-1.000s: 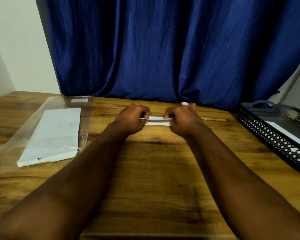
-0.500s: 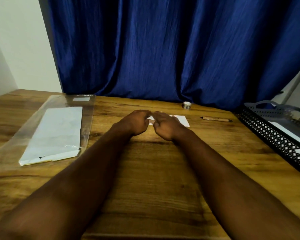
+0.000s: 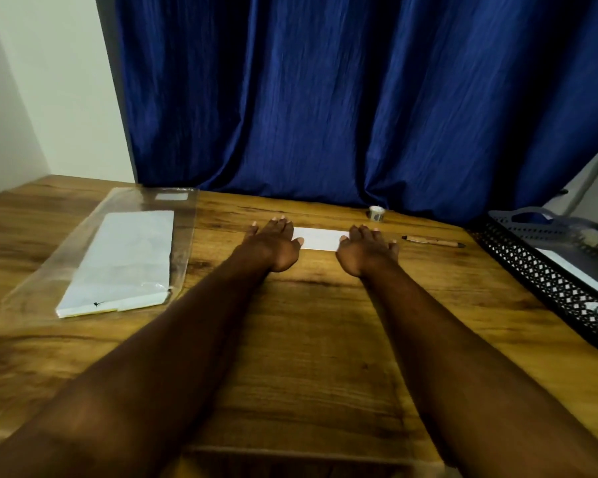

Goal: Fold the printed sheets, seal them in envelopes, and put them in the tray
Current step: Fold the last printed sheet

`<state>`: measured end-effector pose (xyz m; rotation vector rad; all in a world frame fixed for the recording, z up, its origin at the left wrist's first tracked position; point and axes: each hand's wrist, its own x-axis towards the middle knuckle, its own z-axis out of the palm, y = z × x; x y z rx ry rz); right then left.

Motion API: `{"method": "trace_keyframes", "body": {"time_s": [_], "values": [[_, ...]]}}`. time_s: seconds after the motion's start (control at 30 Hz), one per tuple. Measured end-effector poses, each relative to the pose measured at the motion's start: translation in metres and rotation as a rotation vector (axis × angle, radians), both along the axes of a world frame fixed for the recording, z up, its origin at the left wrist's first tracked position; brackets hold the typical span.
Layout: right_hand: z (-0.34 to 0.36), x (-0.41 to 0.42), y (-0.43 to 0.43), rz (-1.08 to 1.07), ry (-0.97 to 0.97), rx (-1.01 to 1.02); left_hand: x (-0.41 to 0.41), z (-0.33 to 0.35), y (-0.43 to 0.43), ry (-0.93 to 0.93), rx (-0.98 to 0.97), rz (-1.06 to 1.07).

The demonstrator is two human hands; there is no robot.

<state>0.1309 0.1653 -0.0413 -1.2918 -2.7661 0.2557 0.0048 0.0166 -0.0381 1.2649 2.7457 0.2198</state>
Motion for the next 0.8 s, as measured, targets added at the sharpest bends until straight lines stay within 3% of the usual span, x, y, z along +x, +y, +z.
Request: {"method": "trace_keyframes", "body": {"time_s": [0.1,0.3,0.43,0.53,0.6,0.73,0.8], "values": [[0.0,0.003,-0.005,0.003,0.02,-0.005,0.005,0.0,-0.003,0.021,0.017,0.005],[0.006,0.03,-0.032,0.08,0.659,0.252,0.018,0.005,-0.024,0.214,0.474,0.034],[0.016,0.037,-0.05,0.154,0.876,0.218,0.045,0.026,-0.044,0.21,0.59,0.037],[0.028,0.031,-0.067,0.321,0.925,0.179,0.046,0.042,-0.066,0.214,0.633,0.04],[0.033,0.02,-0.087,0.442,0.871,0.098,0.032,0.054,-0.086,0.195,0.548,0.029],[0.028,0.004,-0.127,0.683,0.654,-0.042,0.004,0.082,-0.132,0.157,0.132,0.051],[0.027,-0.001,-0.145,0.742,0.584,-0.11,-0.009,0.088,-0.158,0.145,0.069,0.096]]}}
